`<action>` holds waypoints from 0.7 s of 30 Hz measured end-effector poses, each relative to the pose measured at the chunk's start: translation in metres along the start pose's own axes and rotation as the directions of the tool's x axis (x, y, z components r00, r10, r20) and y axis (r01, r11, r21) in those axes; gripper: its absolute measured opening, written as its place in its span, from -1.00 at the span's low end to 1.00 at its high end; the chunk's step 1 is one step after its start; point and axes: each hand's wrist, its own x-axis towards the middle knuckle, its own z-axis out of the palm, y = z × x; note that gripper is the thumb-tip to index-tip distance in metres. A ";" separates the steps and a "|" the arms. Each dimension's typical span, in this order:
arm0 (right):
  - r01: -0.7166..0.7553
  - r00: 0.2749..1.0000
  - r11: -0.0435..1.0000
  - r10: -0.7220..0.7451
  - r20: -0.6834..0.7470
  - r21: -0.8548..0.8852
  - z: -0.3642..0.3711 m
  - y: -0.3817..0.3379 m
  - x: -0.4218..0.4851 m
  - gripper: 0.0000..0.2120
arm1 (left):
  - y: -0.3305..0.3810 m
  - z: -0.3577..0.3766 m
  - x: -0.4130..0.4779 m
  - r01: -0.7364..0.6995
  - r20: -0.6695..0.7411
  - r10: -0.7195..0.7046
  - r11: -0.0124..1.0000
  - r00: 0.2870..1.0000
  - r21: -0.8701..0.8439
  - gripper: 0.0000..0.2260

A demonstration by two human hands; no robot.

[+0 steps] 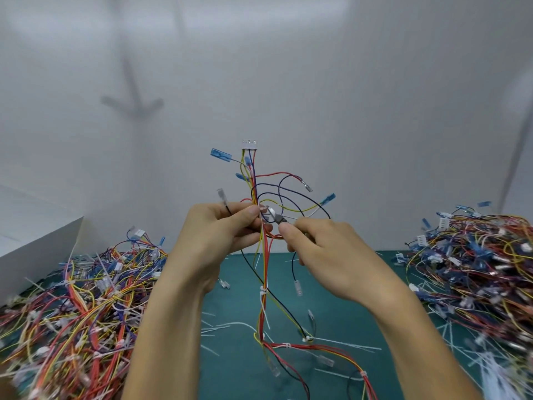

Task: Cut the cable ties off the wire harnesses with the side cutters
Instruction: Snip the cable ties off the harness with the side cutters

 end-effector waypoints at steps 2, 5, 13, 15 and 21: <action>-0.007 1.000 1.000 0.007 0.001 -0.012 0.001 0.000 0.000 -0.50 | 0.000 0.002 0.000 -0.002 0.010 0.002 1.000 1.000 0.013 -0.91; -0.018 1.000 1.000 0.018 0.016 -0.015 0.001 0.001 0.000 -0.51 | -0.002 0.003 0.000 -0.006 0.010 0.006 1.000 1.000 0.027 -0.91; -0.033 0.999 0.999 0.033 0.017 -0.012 0.000 0.002 0.001 -0.48 | -0.006 0.007 0.002 -0.023 -0.014 0.024 0.998 1.000 0.058 -0.91; -0.034 0.999 0.999 0.034 0.006 -0.018 -0.001 0.001 0.000 -0.49 | -0.007 0.008 0.002 -0.032 -0.011 0.033 0.998 0.999 0.057 -0.90; -0.029 0.999 0.998 0.027 -0.033 -0.052 -0.003 0.002 -0.001 -0.52 | -0.007 0.016 0.000 -0.030 -0.018 0.030 0.999 0.999 -0.028 -0.75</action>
